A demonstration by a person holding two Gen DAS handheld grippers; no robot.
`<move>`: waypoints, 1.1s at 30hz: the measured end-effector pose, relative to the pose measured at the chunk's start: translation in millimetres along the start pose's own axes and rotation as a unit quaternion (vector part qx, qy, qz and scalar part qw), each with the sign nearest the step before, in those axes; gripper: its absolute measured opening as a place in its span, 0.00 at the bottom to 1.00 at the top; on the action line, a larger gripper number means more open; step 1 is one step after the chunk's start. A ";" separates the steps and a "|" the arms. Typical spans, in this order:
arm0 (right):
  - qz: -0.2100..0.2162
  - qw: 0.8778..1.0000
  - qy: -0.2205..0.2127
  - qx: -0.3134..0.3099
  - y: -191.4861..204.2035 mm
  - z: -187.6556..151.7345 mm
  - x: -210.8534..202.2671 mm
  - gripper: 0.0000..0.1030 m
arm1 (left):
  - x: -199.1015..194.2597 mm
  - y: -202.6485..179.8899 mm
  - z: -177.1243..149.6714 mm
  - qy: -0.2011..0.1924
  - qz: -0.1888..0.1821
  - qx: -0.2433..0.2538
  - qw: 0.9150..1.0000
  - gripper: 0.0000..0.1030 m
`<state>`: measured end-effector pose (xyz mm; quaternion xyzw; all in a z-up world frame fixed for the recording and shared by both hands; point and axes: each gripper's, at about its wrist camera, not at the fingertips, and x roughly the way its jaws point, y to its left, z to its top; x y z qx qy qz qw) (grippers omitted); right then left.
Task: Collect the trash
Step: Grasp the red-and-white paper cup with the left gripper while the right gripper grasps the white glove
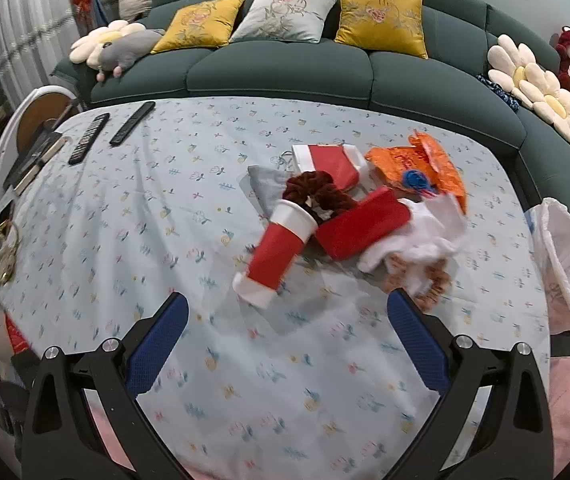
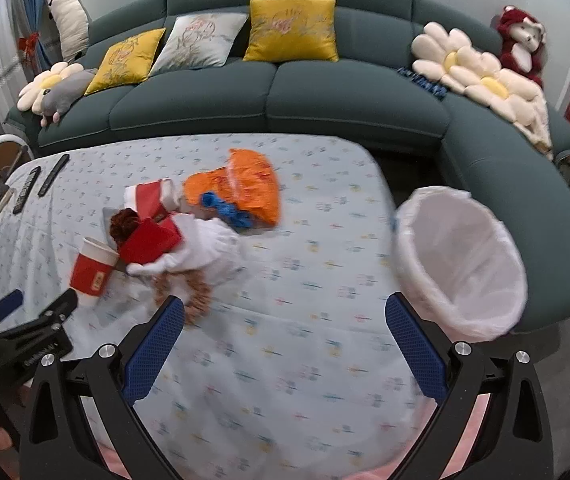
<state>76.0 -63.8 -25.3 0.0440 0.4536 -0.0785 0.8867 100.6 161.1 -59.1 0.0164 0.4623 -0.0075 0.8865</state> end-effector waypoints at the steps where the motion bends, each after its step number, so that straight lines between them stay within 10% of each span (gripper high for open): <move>1: 0.004 1.000 0.003 -0.002 6.8 3.8 6.2 0.93 | 5.4 3.4 2.4 -0.001 0.002 0.004 1.000 0.92; 9: 0.030 0.999 0.041 0.011 50.4 29.6 58.7 0.92 | 51.0 23.1 17.9 0.022 -0.041 -0.007 0.999 0.90; 15: 0.037 0.996 0.077 0.014 70.7 38.0 96.7 0.77 | 78.7 22.7 17.2 0.053 -0.070 -0.011 0.996 0.67; 20: 0.044 0.994 0.099 0.018 77.5 35.6 116.3 0.52 | 93.2 23.5 16.2 0.076 -0.095 -0.028 0.992 0.33; 26: 0.056 0.992 0.115 0.014 77.0 28.6 126.1 0.12 | 89.6 24.7 12.6 0.073 -0.100 -0.043 0.991 0.27; 33: 0.067 0.994 0.087 0.023 64.1 32.2 102.0 0.04 | 60.7 16.8 15.3 0.052 -0.104 -0.046 0.992 0.27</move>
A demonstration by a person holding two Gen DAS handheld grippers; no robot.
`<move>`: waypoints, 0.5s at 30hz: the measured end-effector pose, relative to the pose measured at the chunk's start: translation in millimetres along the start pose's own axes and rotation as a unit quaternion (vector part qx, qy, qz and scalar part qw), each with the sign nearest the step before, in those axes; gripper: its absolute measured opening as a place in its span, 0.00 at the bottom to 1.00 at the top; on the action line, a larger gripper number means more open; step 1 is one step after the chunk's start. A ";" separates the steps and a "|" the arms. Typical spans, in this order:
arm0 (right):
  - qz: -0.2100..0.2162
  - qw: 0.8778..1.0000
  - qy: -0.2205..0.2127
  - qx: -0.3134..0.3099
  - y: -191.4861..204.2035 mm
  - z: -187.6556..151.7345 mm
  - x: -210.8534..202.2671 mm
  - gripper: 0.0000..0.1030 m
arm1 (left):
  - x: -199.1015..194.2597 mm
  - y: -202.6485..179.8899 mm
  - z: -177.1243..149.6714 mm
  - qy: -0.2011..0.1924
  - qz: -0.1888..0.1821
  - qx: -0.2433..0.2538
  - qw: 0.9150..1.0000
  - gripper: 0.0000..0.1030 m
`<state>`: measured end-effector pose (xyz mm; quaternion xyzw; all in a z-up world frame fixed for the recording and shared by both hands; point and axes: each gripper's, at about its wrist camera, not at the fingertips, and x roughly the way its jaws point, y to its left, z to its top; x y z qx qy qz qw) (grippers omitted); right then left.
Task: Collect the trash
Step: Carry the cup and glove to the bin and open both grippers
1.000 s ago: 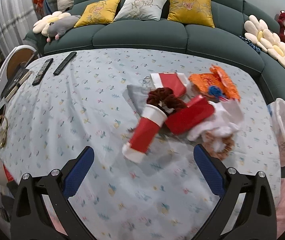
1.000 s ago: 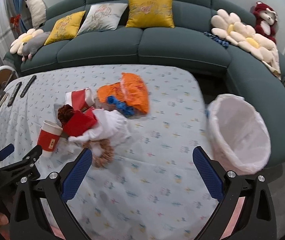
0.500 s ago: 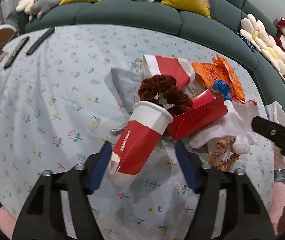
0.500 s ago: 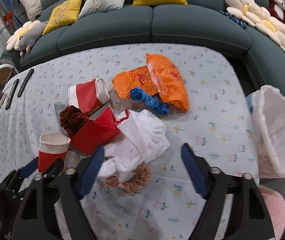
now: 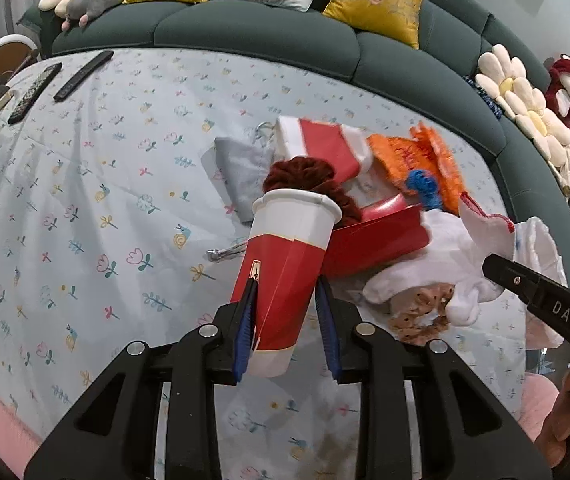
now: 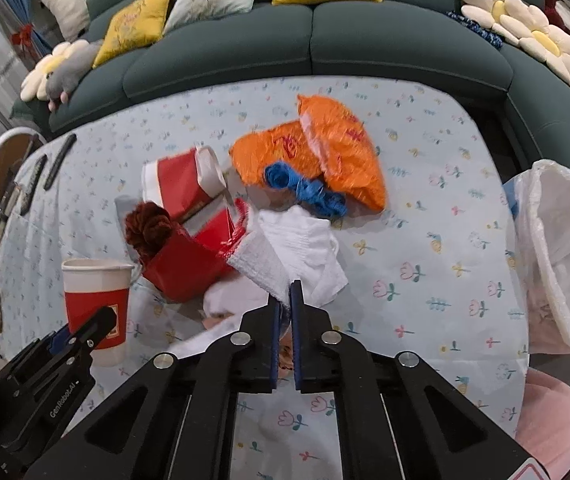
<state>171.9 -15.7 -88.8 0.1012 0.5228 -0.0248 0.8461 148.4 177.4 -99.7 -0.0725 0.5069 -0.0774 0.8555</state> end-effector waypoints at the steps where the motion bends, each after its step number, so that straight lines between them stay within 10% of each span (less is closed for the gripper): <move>1: 0.002 1.000 -0.005 0.001 -1.8 0.9 -5.2 0.04 | -3.8 -3.3 0.9 -0.003 -0.001 0.000 1.000 0.27; 15: 0.030 0.993 -0.099 0.052 -60.6 6.6 -97.9 0.04 | -75.2 -100.7 9.0 -0.064 -0.044 0.067 0.995 0.27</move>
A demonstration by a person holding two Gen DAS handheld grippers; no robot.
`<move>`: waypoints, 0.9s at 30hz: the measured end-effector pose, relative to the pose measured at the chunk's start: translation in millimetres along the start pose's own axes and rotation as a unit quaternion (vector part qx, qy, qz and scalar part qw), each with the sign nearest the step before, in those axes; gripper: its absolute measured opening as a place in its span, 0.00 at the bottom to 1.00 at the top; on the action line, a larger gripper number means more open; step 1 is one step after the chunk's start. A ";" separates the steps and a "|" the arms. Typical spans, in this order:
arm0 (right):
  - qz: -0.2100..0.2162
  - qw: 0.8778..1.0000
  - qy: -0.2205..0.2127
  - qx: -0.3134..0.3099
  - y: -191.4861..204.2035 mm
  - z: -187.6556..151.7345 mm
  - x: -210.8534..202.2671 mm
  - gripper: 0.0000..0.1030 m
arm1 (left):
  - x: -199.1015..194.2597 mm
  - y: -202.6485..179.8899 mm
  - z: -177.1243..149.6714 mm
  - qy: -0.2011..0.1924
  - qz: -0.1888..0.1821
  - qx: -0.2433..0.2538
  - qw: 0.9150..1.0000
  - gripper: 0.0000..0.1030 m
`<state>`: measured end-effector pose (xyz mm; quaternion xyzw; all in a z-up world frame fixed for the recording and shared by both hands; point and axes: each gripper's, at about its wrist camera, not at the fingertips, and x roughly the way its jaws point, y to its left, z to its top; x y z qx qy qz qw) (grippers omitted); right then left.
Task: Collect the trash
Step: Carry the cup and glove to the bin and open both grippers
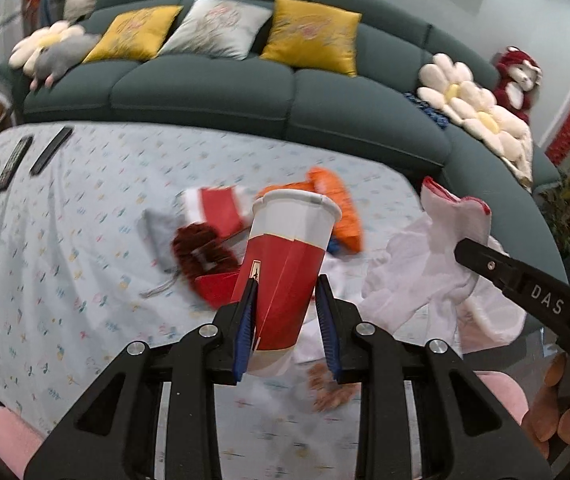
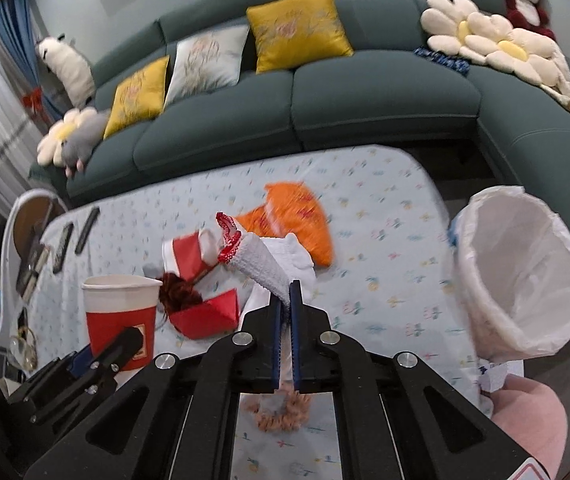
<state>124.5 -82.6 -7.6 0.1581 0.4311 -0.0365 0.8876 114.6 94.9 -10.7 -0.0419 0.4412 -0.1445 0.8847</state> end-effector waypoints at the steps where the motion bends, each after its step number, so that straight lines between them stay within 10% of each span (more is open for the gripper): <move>1: -0.001 1.000 -0.009 0.004 -6.9 2.3 -8.3 0.04 | -2.0 -7.7 1.1 -0.002 -0.004 0.006 1.000 0.27; 27: -0.083 0.987 -0.084 0.113 -213.5 30.5 -75.7 0.04 | 37.8 -242.7 8.4 0.013 -0.125 0.170 0.978 0.27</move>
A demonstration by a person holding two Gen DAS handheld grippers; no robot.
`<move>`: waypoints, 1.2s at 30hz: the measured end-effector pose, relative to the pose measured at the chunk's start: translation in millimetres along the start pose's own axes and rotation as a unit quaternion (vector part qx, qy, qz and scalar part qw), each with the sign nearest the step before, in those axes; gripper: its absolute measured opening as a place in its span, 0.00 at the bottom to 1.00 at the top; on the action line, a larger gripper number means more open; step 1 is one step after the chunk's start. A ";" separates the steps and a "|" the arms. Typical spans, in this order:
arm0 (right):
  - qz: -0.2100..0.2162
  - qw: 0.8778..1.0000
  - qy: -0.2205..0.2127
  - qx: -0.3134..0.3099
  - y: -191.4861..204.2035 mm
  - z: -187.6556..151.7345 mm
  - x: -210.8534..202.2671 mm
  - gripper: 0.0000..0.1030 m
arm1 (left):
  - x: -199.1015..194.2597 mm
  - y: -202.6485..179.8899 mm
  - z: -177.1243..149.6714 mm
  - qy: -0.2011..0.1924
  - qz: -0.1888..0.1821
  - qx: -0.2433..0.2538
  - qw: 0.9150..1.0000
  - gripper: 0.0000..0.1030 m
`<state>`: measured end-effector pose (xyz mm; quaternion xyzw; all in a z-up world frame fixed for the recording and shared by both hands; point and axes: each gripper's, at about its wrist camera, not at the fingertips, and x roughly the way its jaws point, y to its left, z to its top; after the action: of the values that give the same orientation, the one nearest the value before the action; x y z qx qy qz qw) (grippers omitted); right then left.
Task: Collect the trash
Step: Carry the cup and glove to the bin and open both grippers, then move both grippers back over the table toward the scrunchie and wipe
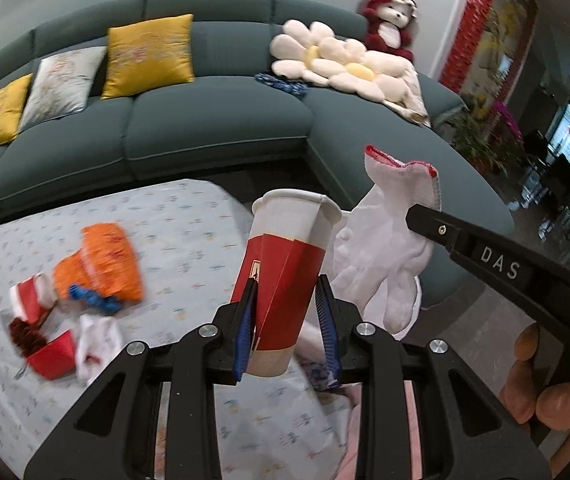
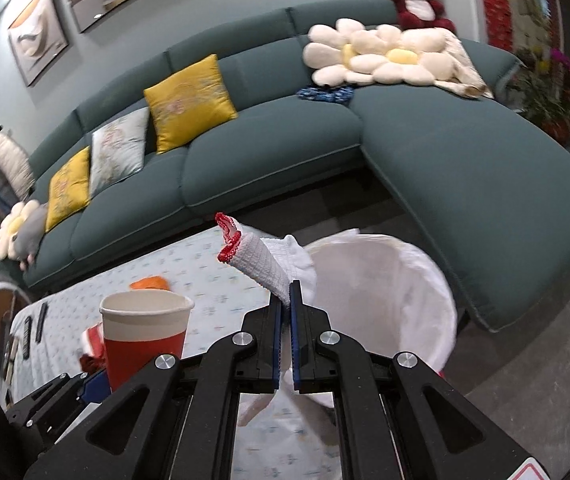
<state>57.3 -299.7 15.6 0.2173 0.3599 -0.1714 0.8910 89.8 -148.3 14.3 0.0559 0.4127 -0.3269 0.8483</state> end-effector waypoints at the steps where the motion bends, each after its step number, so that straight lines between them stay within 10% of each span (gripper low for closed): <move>1: -0.003 1.000 0.001 0.002 -5.4 1.9 1.5 0.04 | 5.6 -5.0 2.0 0.003 -0.002 0.002 1.000 0.27; 13: -0.033 0.999 0.022 0.034 -53.9 14.5 38.8 0.07 | 63.6 -33.5 27.2 0.029 -0.021 -0.003 0.999 0.30; 16: -0.035 0.998 0.026 0.041 -58.7 16.1 45.1 0.11 | 68.8 -35.8 34.3 0.021 -0.011 -0.007 1.000 0.57; 36: -0.021 0.999 0.023 0.008 -12.9 -10.3 26.2 0.42 | 25.8 27.6 -5.2 0.007 0.045 -0.057 0.997 0.67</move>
<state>63.3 -309.3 -13.2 0.2208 0.3832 -0.1880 0.8770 114.4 -138.0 -12.9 0.0283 0.4332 -0.2637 0.8614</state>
